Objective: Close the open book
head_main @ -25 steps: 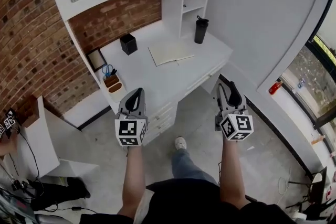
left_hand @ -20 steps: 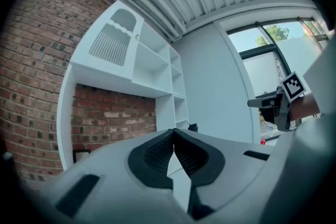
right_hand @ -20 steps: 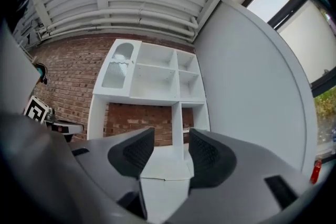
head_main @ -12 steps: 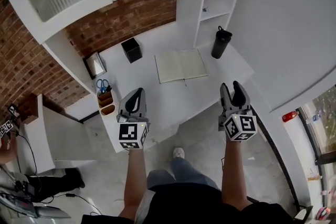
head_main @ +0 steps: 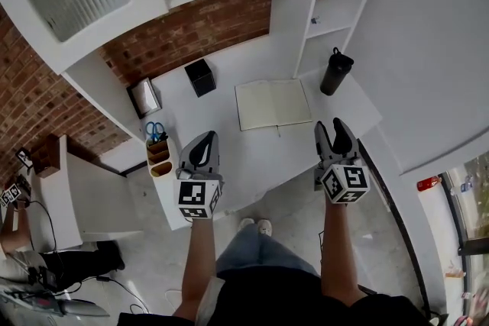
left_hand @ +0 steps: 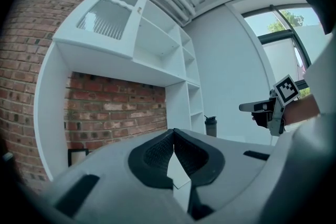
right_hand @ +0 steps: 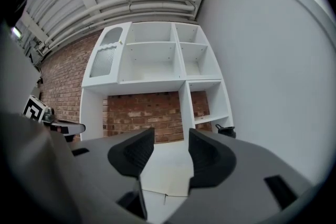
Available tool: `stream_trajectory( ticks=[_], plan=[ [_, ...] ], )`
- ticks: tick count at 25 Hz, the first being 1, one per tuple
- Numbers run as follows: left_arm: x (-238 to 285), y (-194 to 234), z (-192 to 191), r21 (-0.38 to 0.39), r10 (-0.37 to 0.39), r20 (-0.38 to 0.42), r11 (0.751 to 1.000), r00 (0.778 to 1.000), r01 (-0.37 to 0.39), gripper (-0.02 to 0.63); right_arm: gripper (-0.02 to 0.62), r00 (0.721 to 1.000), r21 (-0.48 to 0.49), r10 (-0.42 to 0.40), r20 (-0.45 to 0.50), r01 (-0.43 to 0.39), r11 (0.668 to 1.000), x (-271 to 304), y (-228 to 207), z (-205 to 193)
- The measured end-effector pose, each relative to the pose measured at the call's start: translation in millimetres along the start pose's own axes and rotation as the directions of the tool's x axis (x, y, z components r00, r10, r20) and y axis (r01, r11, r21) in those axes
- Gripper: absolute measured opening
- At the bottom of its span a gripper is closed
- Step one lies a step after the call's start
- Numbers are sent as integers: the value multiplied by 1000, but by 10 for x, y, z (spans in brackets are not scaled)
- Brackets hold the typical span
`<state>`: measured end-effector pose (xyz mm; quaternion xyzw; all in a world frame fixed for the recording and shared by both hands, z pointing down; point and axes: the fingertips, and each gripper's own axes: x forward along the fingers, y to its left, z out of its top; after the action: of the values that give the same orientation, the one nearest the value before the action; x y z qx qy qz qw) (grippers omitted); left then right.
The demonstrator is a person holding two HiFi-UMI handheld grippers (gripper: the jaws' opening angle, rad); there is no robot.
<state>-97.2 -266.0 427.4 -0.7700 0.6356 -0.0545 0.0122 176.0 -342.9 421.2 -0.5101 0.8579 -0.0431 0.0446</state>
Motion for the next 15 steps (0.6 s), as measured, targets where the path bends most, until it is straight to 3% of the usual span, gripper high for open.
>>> stream_trajectory(
  ticks=[7,11,13,15],
  plan=[
    [269,131,-103,-13,-17,-18,1000,1000,17,9,186,998,-39,19,-62,-22,999,370,85,-146],
    [290,217,-195,-31,-10,-32,999,999,9,9,186,987,-143,88,-137,-108,984,745,214,-247],
    [293,241,-253,-38,-6,-42,999,999,5,9,186,966,-269,136,-221,-195,943,946,331,-356],
    [296,266,-313,-38,-5,-53,999,999,3,9,186,927,-411,182,-329,-314,856,1114,492,-513]
  ],
)
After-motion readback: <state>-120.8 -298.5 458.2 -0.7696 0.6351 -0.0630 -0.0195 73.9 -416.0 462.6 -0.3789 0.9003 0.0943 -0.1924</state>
